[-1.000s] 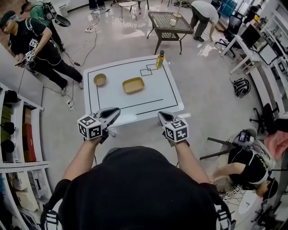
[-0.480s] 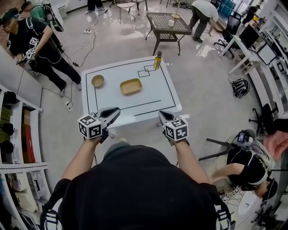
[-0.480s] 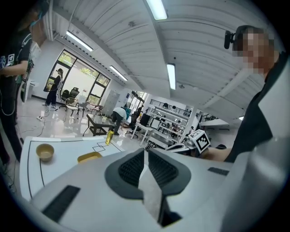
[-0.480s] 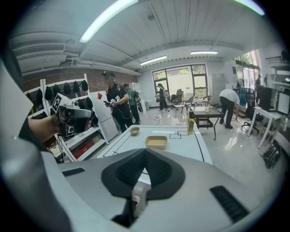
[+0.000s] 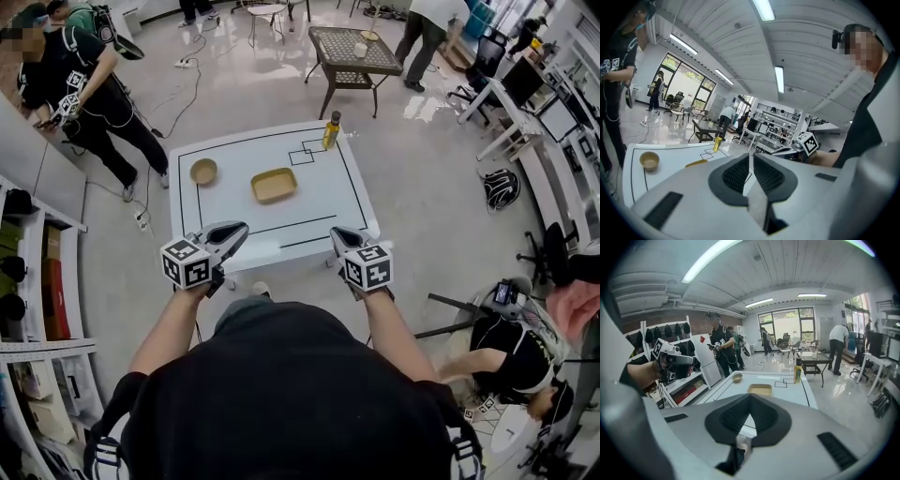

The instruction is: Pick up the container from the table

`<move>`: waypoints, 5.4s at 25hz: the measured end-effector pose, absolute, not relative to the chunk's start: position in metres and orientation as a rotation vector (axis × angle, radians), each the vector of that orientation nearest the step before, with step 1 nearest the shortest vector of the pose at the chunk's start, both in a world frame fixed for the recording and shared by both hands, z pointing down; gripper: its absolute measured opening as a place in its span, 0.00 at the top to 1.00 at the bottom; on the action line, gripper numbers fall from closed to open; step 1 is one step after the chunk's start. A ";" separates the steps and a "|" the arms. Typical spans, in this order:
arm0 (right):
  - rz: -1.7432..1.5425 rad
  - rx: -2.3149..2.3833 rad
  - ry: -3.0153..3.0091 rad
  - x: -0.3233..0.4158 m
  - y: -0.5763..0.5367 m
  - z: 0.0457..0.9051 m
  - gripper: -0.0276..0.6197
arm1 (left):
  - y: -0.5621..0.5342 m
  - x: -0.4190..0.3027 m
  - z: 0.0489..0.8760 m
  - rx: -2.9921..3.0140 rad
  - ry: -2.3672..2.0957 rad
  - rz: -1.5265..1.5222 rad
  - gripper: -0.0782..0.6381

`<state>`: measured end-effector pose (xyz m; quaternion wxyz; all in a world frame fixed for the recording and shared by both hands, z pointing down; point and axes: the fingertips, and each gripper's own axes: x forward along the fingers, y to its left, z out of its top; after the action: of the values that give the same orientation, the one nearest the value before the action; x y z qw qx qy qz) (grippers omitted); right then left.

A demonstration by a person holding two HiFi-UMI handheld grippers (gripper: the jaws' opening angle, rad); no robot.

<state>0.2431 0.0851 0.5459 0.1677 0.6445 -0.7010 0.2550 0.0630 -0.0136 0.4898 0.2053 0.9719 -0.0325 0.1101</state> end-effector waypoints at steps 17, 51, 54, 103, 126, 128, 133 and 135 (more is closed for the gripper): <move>0.597 2.025 -1.973 0.293 -0.009 0.529 0.95 | -0.104 0.093 0.498 2.773 -0.114 0.342 0.84; 0.607 1.933 -1.966 0.297 -0.143 0.533 0.95 | -0.244 0.087 0.475 2.838 -0.337 0.207 0.84; 0.613 1.890 -1.981 0.298 -0.152 0.538 0.95 | -0.248 0.082 0.475 2.831 -0.387 0.205 0.84; 0.746 1.141 -2.048 0.254 -0.196 0.690 0.77 | -0.265 0.064 0.528 2.660 -0.702 0.267 0.84; 0.801 0.891 -2.006 0.225 -0.182 0.765 0.69 | -0.272 0.055 0.562 2.576 -0.753 0.304 0.84; 0.803 0.877 -1.998 0.225 -0.180 0.771 0.69 | -0.272 0.054 0.565 2.570 -0.755 0.306 0.84; 0.793 0.841 -1.986 0.224 -0.178 0.783 0.69 | -0.270 0.056 0.572 2.558 -0.757 0.308 0.84; 0.785 0.823 -1.982 0.223 -0.177 0.786 0.69 | -0.271 0.055 0.574 2.552 -0.761 0.308 0.84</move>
<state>0.2231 -0.1771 0.7863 0.4154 0.3277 -0.7889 0.3126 0.0555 -0.2710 0.5739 0.2283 0.9269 -0.2762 0.1119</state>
